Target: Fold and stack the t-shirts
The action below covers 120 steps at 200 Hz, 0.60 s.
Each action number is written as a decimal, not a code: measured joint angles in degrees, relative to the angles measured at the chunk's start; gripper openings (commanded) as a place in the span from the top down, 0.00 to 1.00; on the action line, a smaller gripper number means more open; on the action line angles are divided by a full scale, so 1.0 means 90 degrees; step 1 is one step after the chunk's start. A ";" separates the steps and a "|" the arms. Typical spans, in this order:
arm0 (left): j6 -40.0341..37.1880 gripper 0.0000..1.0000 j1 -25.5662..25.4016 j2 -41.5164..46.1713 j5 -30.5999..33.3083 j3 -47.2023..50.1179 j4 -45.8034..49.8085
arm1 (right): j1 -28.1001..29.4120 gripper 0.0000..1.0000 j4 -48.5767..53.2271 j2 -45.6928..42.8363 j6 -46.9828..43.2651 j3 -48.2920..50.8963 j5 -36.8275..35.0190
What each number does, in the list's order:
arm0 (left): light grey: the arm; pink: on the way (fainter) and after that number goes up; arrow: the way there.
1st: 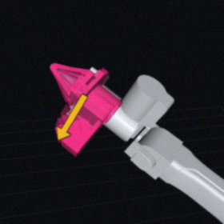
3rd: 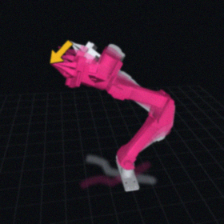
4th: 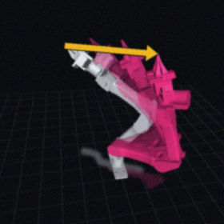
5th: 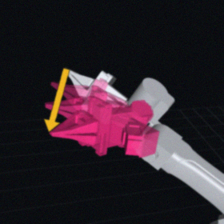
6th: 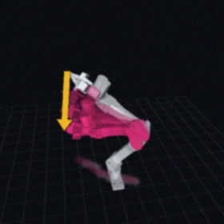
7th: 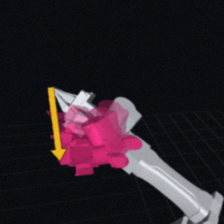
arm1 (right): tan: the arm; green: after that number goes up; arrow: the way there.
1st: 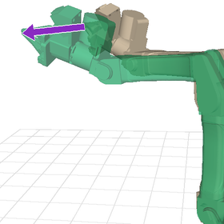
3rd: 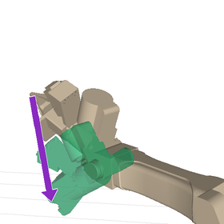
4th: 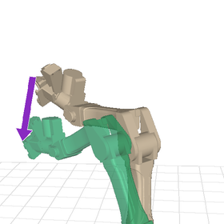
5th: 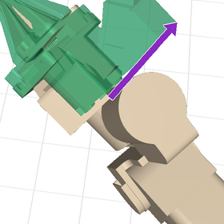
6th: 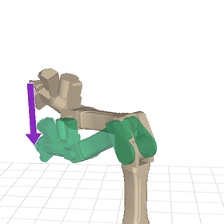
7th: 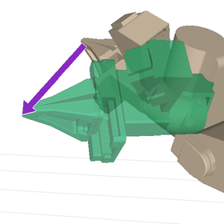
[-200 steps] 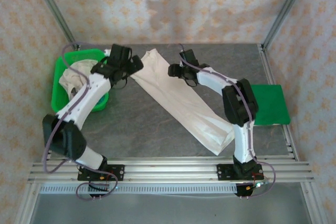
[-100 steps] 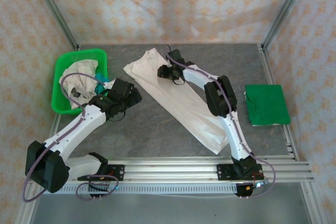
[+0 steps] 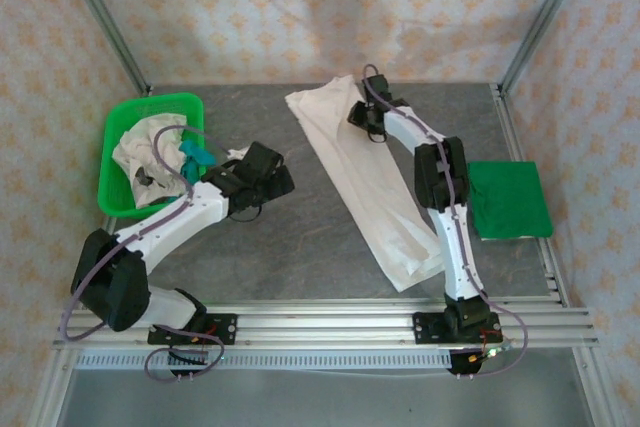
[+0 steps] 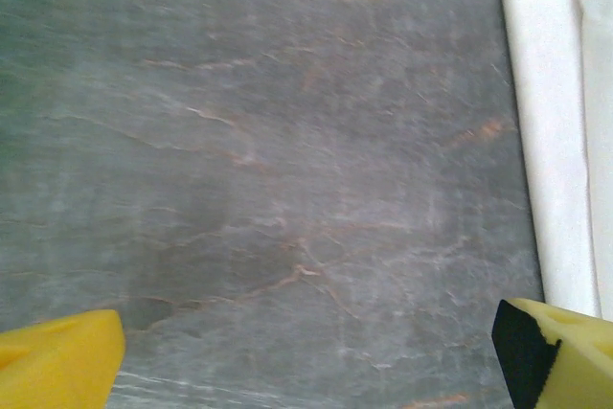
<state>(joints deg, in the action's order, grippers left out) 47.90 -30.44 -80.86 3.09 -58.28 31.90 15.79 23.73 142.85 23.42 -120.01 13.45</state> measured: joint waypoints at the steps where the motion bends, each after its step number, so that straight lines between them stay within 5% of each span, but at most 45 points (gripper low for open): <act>1: -0.0002 0.00 -0.0010 -0.0010 -0.0007 -0.0005 -0.0010 | -0.0012 0.58 0.0002 -0.0002 0.0000 0.0000 -0.0007; 66: 0.0121 0.03 -0.0967 -0.1122 -0.0804 -0.0573 -0.0532 | -0.0867 0.50 0.0107 -0.0665 -0.0109 0.0835 -0.0311; 120: 0.0782 0.21 -0.2222 -0.2093 -0.1350 -0.1307 -0.0763 | -0.0908 0.41 -0.0816 -0.3378 -0.0124 0.3706 -0.0253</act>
<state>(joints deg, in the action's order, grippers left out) 54.94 -50.43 -99.70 -9.06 -70.04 25.04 7.62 16.38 112.44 22.31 -86.65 11.18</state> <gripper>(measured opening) 0.835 0.586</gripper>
